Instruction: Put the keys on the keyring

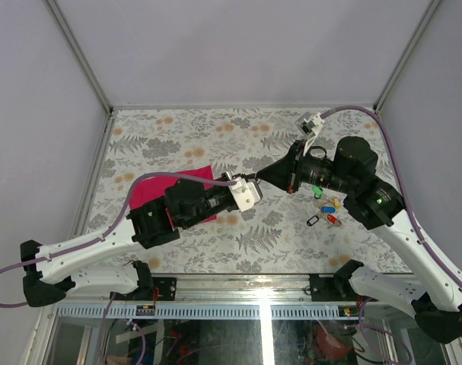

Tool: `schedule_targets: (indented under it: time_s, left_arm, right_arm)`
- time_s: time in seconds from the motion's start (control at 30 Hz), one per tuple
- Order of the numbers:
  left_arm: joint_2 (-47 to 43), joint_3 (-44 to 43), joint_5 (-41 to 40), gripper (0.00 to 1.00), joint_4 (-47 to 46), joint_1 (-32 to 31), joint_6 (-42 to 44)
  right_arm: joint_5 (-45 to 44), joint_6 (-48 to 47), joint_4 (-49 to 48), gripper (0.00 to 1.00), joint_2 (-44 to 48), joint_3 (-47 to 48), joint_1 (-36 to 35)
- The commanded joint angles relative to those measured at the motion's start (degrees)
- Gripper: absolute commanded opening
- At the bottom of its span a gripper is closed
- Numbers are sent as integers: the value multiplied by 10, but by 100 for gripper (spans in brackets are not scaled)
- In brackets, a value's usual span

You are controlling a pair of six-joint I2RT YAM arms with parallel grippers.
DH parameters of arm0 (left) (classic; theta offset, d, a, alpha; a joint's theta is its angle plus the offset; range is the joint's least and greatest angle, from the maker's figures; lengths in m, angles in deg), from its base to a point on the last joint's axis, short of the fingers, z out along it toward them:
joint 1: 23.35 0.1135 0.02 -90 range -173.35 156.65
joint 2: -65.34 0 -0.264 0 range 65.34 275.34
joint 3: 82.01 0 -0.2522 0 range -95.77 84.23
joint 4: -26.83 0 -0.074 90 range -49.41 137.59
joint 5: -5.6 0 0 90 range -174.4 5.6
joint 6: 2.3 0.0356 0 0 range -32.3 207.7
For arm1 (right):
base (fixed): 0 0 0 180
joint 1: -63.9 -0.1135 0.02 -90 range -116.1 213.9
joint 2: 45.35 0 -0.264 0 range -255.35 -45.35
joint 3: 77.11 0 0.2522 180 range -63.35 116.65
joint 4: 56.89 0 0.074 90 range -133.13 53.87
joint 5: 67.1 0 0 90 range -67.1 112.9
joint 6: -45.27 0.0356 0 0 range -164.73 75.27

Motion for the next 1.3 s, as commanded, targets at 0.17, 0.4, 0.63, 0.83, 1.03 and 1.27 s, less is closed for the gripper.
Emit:
schedule_targets:
  time_s: [0.17, 0.4, 0.63, 0.83, 1.03, 1.27]
  left_arm:
    - [-20, -35, -33, 0, 20, 2, -17]
    - [-13, -42, -50, 0, 47, 2, -8]
    - [-7, -43, -33, 0, 63, 2, -5]
    - [-2, -41, -25, 0, 72, 2, -5]
    - [-4, -33, -12, 0, 76, 2, -1]
    - [-2, -31, -8, 0, 76, 2, 0]
  right_arm:
    - [-61, -32, 29, 40, 34, 22, 0]
    - [-133, -64, 115, 45, 36, 38, 0]
    - [-94, -49, 86, 45, 45, 20, 0]
    - [-57, -38, 65, 47, 29, 21, 0]
    - [-17, -10, 30, 47, 20, 0, 0]
    - [17, 25, -28, 47, -5, -14, 0]
